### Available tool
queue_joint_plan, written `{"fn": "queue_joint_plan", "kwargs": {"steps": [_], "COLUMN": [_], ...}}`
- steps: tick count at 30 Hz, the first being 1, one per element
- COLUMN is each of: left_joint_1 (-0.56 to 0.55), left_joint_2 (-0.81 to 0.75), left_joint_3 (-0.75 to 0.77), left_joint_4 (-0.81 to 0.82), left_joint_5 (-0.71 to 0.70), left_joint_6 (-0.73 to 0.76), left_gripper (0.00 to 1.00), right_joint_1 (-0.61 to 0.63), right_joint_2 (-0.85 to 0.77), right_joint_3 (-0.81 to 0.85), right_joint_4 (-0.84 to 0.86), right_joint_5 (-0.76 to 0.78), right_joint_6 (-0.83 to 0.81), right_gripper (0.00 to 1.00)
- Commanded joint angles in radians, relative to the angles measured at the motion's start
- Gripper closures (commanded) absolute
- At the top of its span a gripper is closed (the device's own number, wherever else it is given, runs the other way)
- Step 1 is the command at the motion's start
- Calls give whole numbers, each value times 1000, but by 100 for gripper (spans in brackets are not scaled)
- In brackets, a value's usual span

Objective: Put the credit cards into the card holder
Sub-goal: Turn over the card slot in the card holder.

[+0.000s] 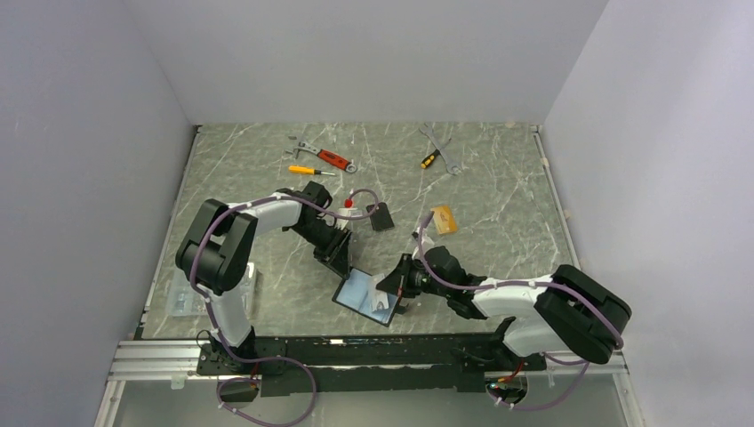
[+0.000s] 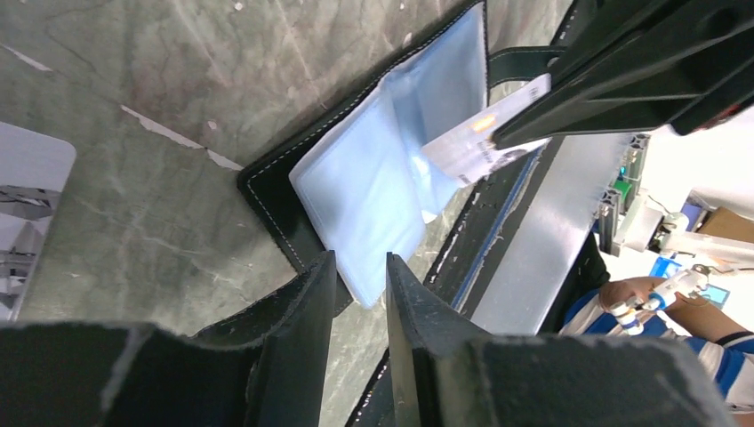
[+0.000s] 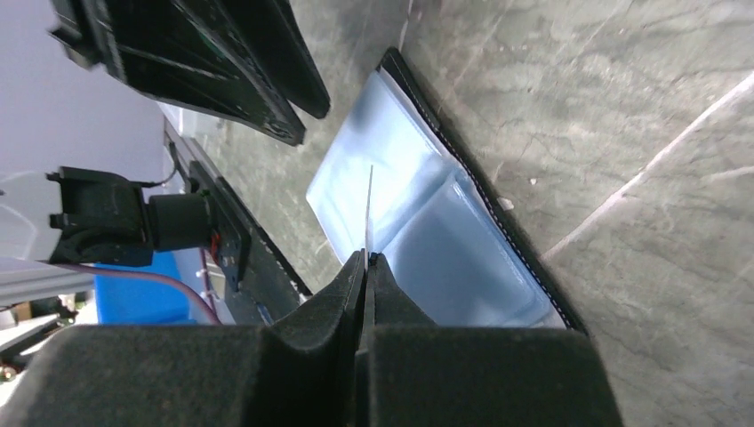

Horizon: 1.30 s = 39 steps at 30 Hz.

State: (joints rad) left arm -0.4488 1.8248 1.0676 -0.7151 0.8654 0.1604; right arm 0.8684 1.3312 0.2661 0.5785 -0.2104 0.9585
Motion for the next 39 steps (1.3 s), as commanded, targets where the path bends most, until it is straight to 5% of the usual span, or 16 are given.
{"fn": "queue_joint_plan", "kwargs": {"steps": [1, 9, 16, 26, 39], "left_joint_1": [-15, -33, -34, -20, -35], "left_joint_2": [7, 0, -1, -66, -216], "left_joint_3": [0, -66, -110, -82, 50], "left_joint_4": [24, 80, 134, 109, -58], "left_joint_5": [-50, -37, -21, 31, -9], "left_joint_6": [14, -17, -59, -35, 194], "left_gripper": [68, 75, 100, 99, 79], "right_joint_1": [-30, -29, 39, 191, 380], "right_joint_2": [-60, -139, -150, -152, -181], "right_joint_3": [-14, -24, 13, 37, 166], "right_joint_4": [52, 35, -30, -216, -630], "right_joint_5": [-16, 91, 182, 175, 604], "right_joint_6": [27, 71, 83, 0, -56], "right_gripper": [100, 100, 100, 100, 100]}}
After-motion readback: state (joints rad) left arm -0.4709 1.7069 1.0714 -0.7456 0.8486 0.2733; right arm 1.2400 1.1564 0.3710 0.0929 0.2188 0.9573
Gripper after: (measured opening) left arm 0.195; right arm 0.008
